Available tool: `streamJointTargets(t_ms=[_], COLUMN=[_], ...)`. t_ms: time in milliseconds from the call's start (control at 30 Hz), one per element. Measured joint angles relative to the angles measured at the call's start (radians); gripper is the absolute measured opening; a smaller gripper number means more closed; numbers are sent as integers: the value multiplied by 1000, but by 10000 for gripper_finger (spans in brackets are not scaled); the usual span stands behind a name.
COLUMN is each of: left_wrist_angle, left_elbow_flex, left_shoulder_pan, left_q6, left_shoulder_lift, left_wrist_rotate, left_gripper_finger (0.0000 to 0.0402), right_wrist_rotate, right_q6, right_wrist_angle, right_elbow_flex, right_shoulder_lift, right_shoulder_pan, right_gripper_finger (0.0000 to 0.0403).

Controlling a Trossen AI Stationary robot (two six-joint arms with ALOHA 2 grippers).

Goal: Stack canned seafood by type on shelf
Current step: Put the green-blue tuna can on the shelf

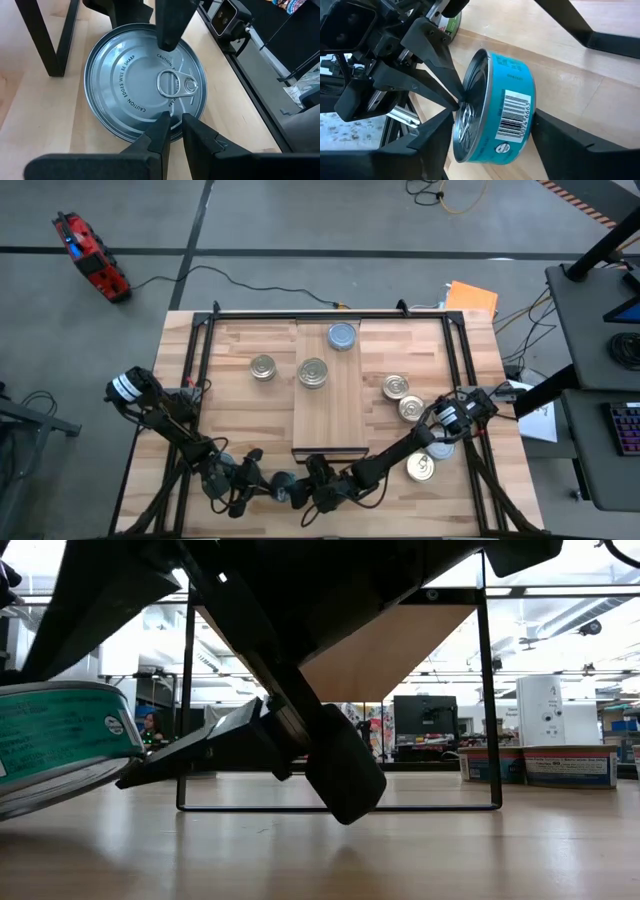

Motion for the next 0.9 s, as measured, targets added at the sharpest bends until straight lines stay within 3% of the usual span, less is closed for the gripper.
streamJointTargets(t_ms=[333,900], left_wrist_angle=[16,-1], left_elbow_flex=[1,-6], left_shoulder_pan=[-1,-2], left_q6=[0,-35], left_shoulder_lift=[0,-50], left_wrist_rotate=[9,98], left_gripper_finger=[36,36], right_wrist_rotate=[12,47], right_q6=[-14,-3], right_wrist_angle=[3,-9], right_elbow_flex=[0,0], right_shoulder_lift=[0,0], right_shoulder_pan=[0,39], right_gripper_finger=[132,128])
